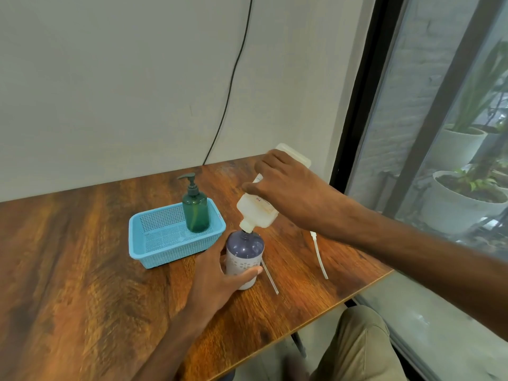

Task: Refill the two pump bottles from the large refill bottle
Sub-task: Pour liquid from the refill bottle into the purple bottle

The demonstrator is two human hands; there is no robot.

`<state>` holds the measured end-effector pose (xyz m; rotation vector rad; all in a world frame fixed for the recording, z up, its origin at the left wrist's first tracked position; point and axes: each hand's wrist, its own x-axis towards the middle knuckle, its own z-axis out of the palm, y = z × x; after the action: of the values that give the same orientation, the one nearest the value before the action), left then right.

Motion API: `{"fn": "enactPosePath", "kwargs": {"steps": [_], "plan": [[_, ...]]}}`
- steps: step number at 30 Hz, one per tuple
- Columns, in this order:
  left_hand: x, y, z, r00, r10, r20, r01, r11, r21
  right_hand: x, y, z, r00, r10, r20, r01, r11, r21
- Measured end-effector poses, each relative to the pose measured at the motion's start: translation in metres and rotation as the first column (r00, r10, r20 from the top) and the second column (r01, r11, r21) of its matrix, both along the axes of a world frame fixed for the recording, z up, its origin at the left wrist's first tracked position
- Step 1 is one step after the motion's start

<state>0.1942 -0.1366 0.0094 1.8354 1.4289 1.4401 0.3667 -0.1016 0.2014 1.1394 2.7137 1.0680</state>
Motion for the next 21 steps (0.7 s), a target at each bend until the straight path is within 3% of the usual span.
{"fn": "enactPosePath", "kwargs": {"steps": [21], "plan": [[-0.006, -0.004, -0.003, 0.999, -0.014, 0.05, 0.015, 1.0, -0.02, -0.033, -0.021, 0.02, 0.985, 0.002, 0.17, -0.007, 1.0, 0.027]]}}
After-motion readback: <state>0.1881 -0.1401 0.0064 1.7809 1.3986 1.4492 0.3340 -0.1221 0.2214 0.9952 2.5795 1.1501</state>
